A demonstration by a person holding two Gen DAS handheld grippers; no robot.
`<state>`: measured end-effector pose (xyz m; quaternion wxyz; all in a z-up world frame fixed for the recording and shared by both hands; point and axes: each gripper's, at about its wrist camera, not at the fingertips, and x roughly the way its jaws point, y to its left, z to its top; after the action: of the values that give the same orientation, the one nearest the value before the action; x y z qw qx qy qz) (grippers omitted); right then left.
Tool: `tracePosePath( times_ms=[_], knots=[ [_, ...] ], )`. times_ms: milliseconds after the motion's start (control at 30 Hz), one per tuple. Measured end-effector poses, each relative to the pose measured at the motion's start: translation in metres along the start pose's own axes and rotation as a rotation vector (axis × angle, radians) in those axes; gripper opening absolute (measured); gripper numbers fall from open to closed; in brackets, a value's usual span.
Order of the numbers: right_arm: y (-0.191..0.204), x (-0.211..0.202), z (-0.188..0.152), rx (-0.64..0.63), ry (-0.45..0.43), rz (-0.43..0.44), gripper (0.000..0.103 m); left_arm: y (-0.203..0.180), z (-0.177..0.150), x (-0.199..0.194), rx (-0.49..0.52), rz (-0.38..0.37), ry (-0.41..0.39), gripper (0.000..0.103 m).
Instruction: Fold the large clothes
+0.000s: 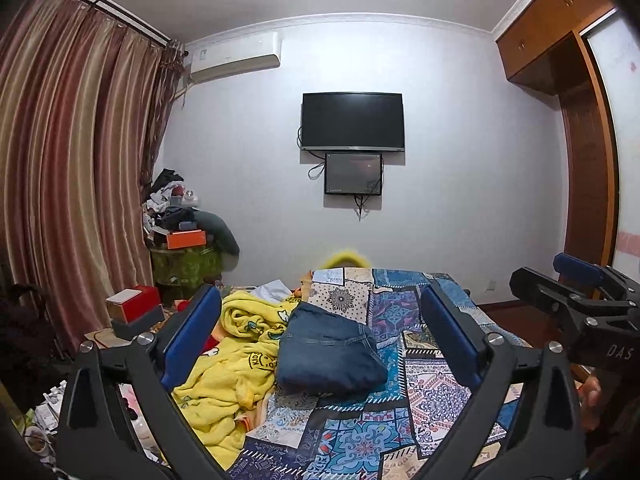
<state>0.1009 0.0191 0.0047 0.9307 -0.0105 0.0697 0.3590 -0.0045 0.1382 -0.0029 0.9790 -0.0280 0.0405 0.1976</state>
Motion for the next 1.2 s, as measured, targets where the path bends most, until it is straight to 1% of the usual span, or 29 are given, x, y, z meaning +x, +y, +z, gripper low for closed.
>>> tracePosePath(
  times_ms=[167, 367, 1200],
  knots=[
    [-0.001, 0.000, -0.001, 0.004, 0.014, 0.000, 0.103, -0.002, -0.002, 0.005, 0.008, 0.008, 0.011, 0.101],
    [-0.003, -0.003, 0.000, 0.005, 0.014, -0.007, 0.103, -0.004, -0.002, 0.011, 0.006, -0.001, 0.025, 0.101],
    [-0.008, -0.006, 0.003, 0.021, 0.015, -0.009, 0.103, -0.011, -0.001, 0.016, 0.004, -0.016, 0.027, 0.101]
  ],
)
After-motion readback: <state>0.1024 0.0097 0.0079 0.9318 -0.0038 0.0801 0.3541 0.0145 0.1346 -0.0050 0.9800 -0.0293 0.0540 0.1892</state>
